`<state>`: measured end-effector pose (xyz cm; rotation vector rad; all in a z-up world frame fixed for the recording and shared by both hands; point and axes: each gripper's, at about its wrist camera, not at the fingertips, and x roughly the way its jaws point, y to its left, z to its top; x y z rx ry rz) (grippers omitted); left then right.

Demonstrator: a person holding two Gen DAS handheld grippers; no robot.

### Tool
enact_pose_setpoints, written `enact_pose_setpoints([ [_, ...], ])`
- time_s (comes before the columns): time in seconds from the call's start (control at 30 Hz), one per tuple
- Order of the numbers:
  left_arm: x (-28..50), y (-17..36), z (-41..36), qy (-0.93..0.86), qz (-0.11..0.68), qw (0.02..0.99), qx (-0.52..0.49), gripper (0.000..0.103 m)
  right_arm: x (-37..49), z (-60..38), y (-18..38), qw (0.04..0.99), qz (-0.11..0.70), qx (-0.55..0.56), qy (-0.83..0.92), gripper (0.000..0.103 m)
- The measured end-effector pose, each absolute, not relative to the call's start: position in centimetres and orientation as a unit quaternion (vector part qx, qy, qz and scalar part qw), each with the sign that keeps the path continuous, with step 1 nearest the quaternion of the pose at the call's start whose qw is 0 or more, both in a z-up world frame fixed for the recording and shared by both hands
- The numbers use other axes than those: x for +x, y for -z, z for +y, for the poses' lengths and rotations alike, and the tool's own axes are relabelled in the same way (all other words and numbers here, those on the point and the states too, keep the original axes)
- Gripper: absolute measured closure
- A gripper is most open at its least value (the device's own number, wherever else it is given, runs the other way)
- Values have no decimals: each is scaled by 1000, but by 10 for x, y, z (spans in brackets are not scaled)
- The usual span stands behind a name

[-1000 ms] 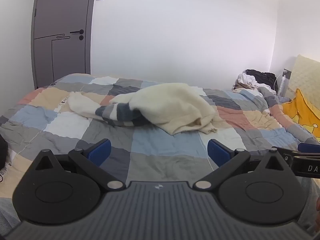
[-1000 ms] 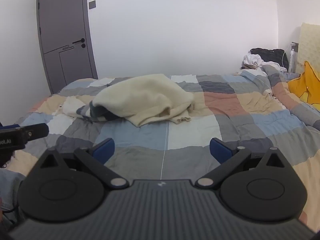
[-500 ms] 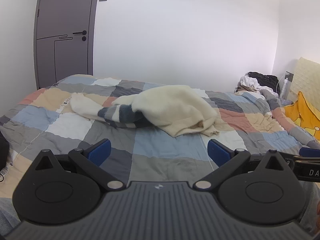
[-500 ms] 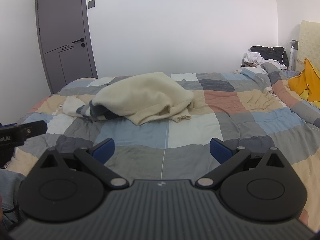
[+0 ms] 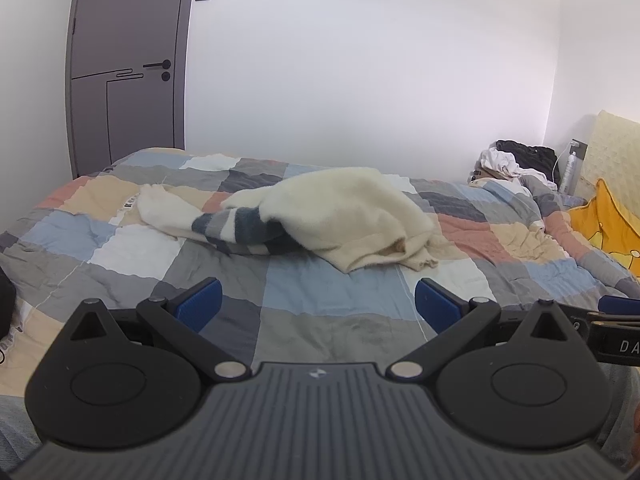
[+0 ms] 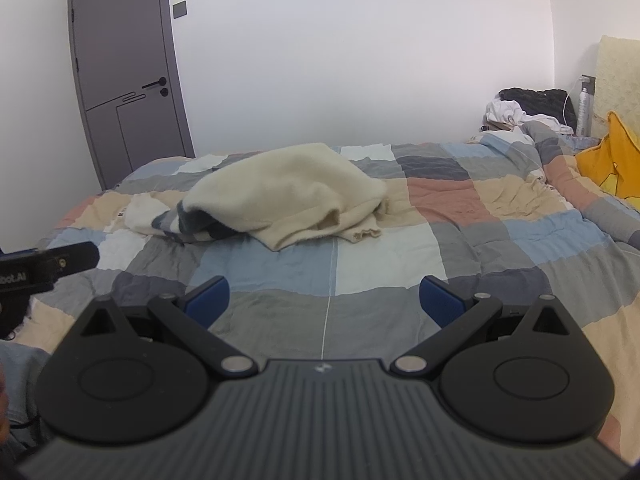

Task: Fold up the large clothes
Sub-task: 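Approach the crumpled cream sweater on the bed with both grippers open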

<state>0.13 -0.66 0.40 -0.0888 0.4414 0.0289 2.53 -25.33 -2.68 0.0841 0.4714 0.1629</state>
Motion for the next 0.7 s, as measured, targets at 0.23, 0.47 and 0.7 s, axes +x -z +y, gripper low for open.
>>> enact_pose_setpoints([
  [0.23,6,1,-8,-26,220,974,-45,0,30,-259,28,967,233,49,-87,0],
  [0.47,11,7,-5,-33,227,972,-46,0,40,-257,36,961,253,55,-95,0],
  [0.7,15,11,-7,-30,231,971,-42,0,42,-250,39,960,259,49,-96,0],
])
